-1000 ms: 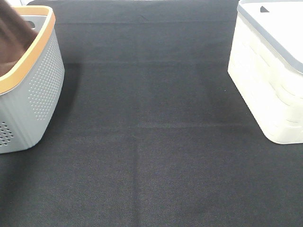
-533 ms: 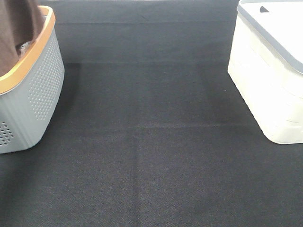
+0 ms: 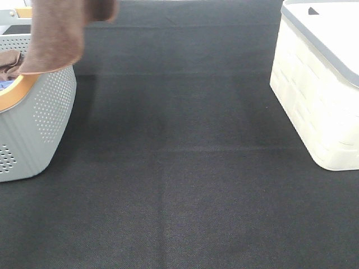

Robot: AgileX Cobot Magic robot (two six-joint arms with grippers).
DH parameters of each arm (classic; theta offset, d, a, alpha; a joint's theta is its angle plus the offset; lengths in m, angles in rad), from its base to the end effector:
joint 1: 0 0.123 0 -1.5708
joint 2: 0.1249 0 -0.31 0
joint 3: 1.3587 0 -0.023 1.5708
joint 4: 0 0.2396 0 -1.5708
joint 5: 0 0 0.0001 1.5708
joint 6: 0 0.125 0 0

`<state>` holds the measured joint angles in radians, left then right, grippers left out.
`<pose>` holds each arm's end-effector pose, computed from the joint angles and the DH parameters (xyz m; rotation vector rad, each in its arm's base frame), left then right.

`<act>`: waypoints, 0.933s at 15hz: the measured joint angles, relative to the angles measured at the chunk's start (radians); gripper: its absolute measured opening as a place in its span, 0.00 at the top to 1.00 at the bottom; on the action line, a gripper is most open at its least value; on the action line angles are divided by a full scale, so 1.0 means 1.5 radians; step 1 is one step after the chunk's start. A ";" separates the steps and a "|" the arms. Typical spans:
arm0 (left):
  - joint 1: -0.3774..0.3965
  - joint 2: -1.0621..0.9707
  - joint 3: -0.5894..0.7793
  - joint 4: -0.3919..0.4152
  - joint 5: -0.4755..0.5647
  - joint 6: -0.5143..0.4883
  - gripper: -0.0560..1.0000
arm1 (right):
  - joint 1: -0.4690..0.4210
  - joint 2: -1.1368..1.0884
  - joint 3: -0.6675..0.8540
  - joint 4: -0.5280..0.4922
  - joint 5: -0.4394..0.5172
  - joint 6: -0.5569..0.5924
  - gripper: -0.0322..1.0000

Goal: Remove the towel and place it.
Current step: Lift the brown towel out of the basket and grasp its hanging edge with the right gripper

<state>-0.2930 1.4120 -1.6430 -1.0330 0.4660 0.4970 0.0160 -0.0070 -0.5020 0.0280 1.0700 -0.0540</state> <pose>0.2971 -0.1401 0.5372 0.1817 1.5708 -0.9137 -0.0114 0.0029 0.2559 -0.0731 2.0430 0.0098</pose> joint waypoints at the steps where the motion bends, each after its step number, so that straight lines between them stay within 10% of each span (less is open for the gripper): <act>1: -0.026 0.009 0.000 0.000 -0.005 0.003 0.95 | 0.000 0.000 0.000 0.000 0.000 0.001 0.29; 5: -0.087 0.051 0.000 0.001 -0.012 0.005 0.95 | 0.000 0.000 -0.008 0.017 -0.021 0.008 0.29; 9: -0.152 0.097 0.000 0.004 -0.007 0.005 0.95 | 0.000 0.087 -0.009 0.143 -0.263 -0.022 0.29; 14: -0.196 0.103 0.000 0.006 0.007 0.006 0.95 | 0.113 0.321 -0.022 0.451 -0.471 -0.369 0.29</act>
<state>-0.5870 1.5670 -1.6430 -1.0240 0.4760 0.5060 0.1860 0.4740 -0.5350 0.7050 0.3640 -0.6070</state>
